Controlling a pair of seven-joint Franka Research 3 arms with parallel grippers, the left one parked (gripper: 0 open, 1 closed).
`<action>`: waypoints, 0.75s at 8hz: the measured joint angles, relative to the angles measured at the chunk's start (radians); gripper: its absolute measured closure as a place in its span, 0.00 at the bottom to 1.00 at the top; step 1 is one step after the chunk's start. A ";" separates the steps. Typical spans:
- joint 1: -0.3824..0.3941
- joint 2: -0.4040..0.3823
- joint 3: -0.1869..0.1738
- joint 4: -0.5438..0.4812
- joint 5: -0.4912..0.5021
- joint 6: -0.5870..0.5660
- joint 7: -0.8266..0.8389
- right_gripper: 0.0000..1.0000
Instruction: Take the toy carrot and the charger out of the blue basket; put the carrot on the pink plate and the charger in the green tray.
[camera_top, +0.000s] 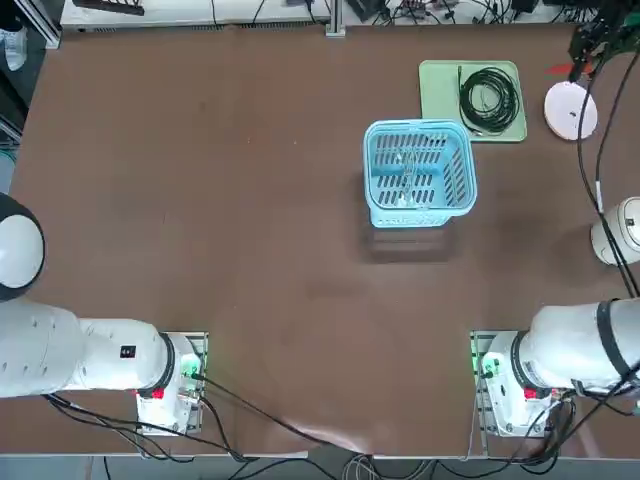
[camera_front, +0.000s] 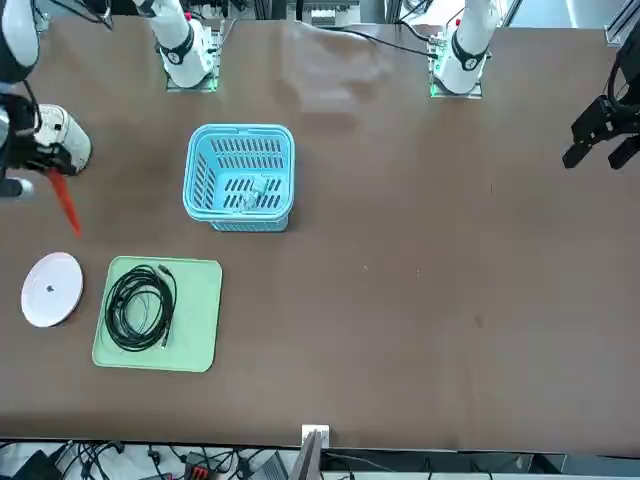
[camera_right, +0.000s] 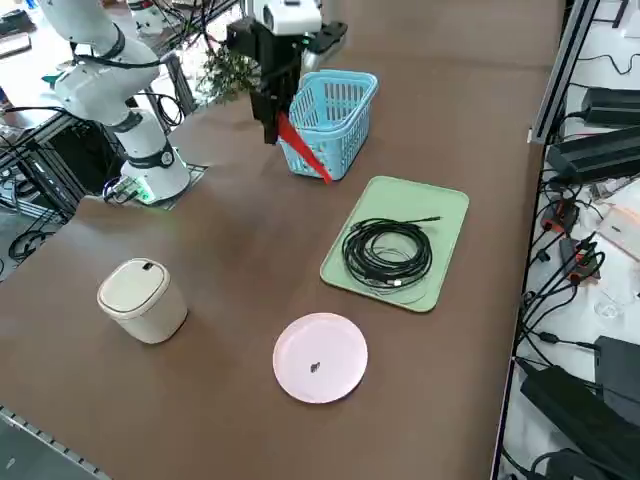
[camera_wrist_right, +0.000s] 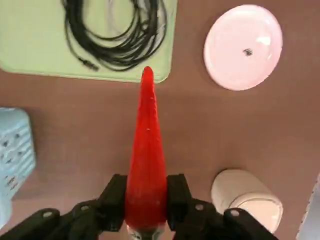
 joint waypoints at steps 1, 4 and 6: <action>-0.044 0.036 0.000 0.001 -0.025 0.069 -0.044 0.58; -0.190 0.173 0.000 0.002 -0.055 0.319 -0.213 0.58; -0.260 0.270 0.001 0.003 -0.055 0.473 -0.299 0.58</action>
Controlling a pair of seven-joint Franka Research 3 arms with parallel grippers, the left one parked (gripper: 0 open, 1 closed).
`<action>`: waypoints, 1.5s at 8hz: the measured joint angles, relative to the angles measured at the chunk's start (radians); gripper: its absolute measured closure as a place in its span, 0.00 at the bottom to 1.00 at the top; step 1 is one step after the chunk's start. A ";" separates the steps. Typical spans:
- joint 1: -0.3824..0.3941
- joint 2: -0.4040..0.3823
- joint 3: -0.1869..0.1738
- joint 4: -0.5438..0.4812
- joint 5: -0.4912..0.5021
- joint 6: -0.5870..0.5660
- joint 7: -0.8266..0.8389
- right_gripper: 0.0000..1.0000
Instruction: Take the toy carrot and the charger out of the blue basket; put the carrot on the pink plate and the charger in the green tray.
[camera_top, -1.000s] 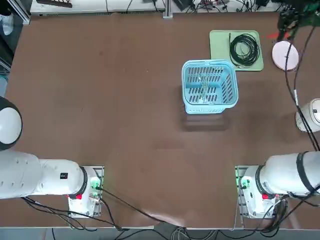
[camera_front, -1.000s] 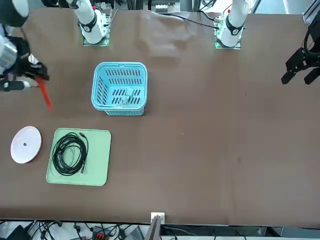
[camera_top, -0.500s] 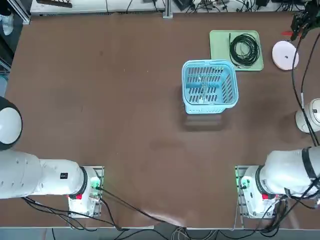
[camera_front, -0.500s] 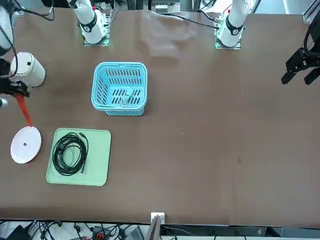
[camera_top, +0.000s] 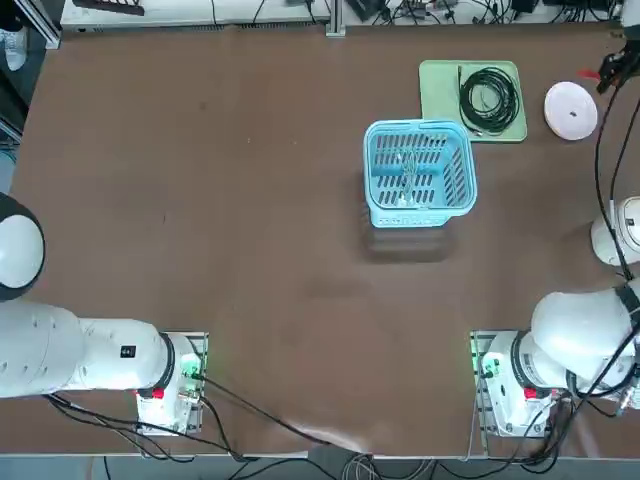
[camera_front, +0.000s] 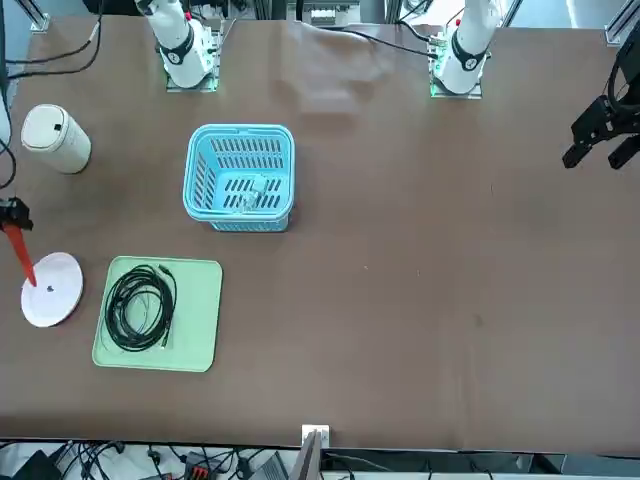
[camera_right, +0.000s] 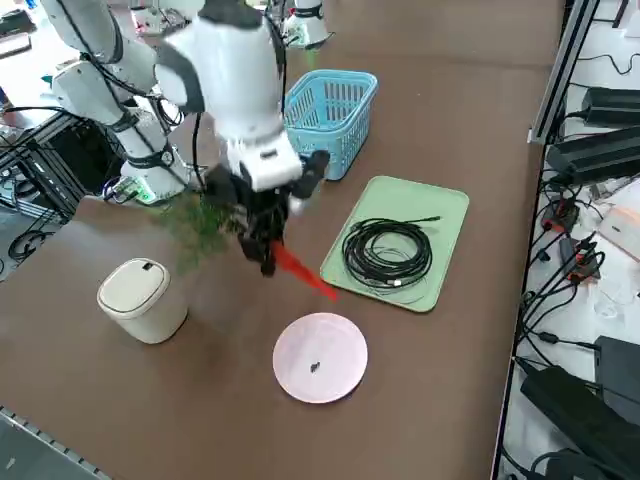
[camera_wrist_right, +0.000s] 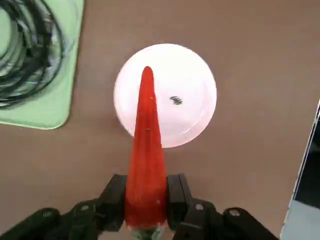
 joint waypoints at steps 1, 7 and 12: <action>-0.024 0.041 0.001 0.001 0.000 0.053 -0.022 0.58; -0.069 0.172 0.005 0.011 0.000 0.215 -0.072 0.58; -0.069 0.254 0.015 0.090 0.000 0.219 -0.075 0.58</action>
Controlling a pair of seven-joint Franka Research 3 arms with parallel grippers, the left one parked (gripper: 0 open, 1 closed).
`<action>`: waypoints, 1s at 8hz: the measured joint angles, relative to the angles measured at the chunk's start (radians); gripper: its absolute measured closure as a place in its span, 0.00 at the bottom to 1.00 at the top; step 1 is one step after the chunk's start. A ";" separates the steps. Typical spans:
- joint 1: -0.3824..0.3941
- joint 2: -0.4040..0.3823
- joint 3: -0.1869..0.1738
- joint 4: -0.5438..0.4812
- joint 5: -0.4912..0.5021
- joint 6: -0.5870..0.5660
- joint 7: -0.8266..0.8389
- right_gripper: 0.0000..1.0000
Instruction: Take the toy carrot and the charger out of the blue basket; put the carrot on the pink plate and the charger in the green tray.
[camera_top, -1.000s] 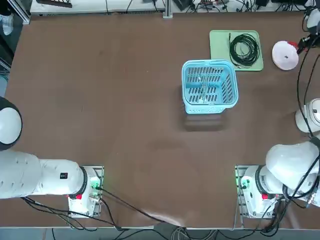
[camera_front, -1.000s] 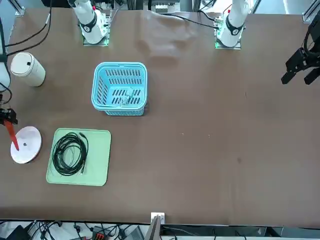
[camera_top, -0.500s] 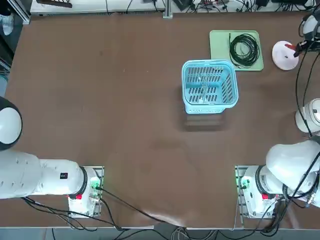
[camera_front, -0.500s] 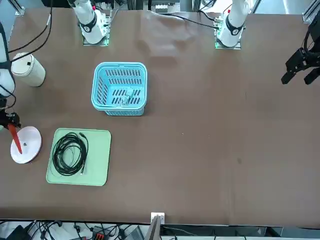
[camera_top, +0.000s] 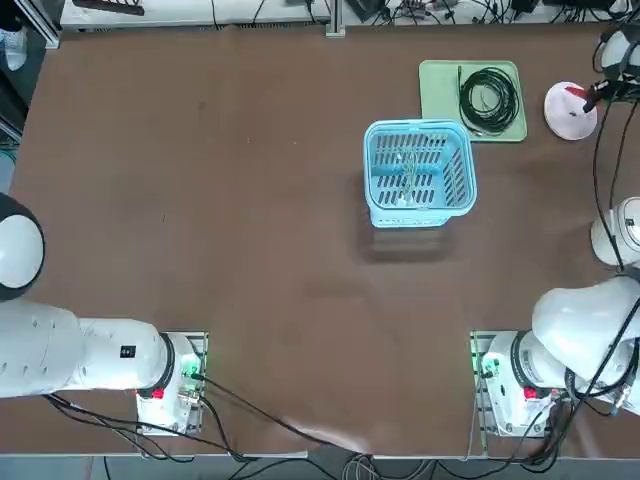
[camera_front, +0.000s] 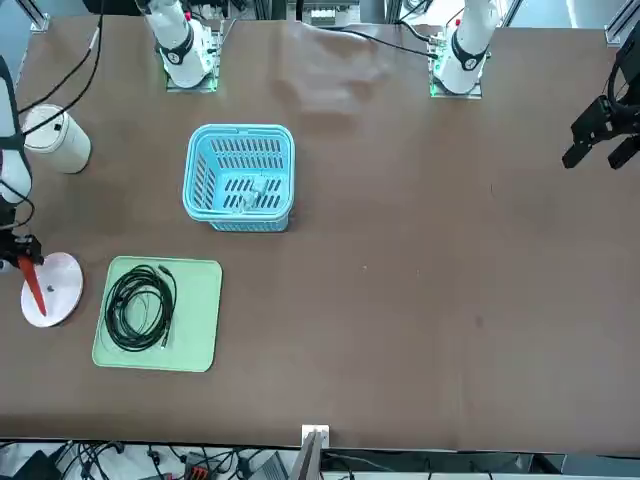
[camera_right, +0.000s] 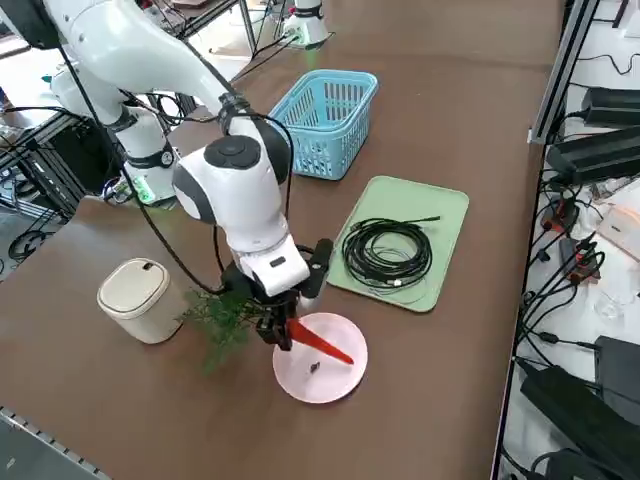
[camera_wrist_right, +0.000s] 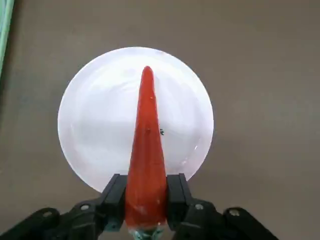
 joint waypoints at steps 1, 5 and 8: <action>0.000 0.011 0.001 0.010 0.000 0.001 0.000 0.58; 0.000 0.020 0.006 0.019 0.000 0.001 -0.001 0.43; 0.000 0.020 0.006 0.021 0.000 0.001 -0.002 0.22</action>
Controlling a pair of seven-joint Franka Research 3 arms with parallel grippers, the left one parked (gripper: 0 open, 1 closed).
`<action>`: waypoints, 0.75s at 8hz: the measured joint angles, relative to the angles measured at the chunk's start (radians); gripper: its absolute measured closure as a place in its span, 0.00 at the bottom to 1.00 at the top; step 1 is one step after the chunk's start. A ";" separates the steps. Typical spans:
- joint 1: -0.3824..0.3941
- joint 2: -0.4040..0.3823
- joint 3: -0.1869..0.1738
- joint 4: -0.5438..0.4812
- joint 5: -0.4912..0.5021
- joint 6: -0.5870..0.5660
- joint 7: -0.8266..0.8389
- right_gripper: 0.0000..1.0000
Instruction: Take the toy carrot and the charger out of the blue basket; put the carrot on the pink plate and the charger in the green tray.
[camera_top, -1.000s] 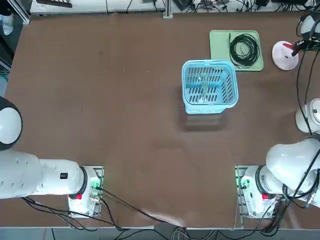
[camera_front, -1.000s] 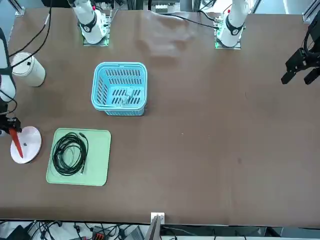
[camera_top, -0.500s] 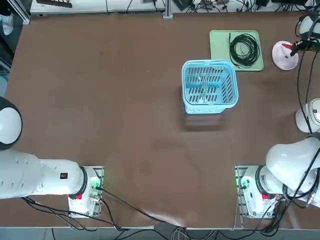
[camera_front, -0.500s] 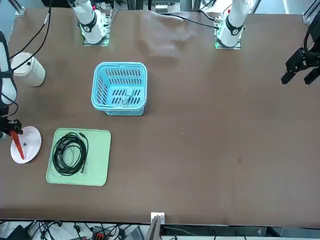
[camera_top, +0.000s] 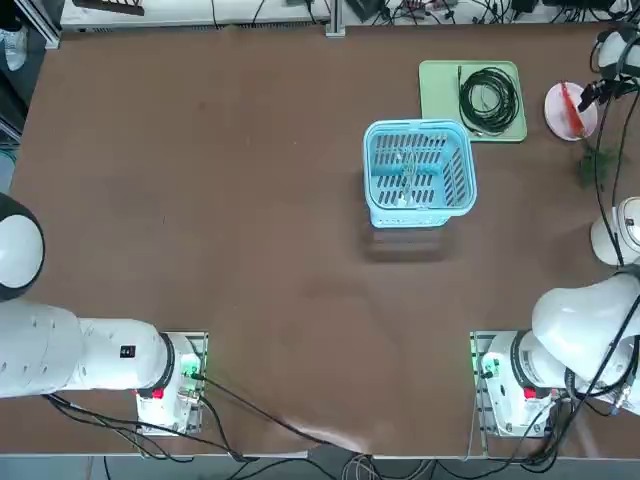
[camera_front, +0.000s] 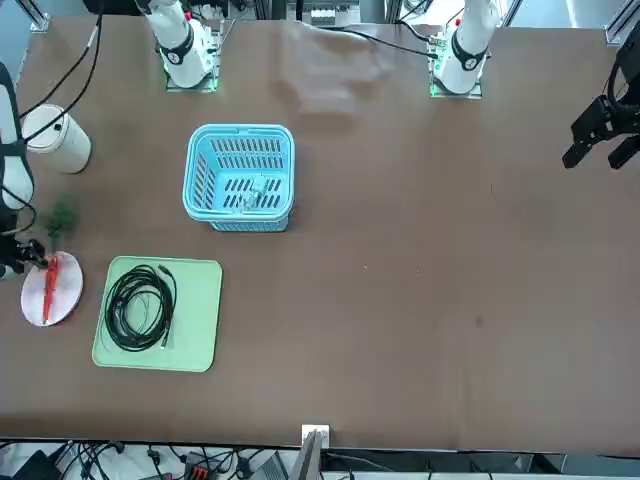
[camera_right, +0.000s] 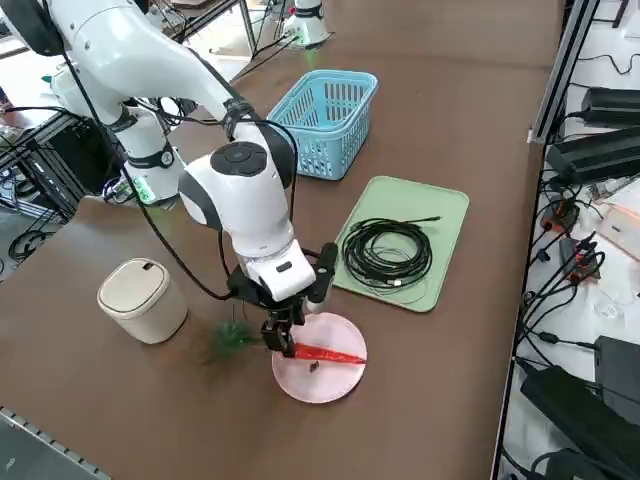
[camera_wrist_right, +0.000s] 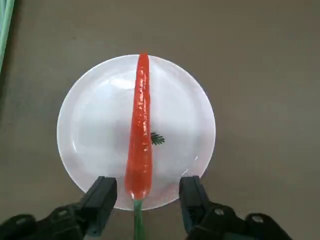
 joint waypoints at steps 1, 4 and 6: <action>0.000 0.000 0.000 0.002 0.000 0.001 0.000 0.16; 0.001 -0.003 0.003 0.032 0.016 -0.018 0.000 0.00; 0.005 -0.056 0.028 0.058 0.048 -0.149 0.003 0.00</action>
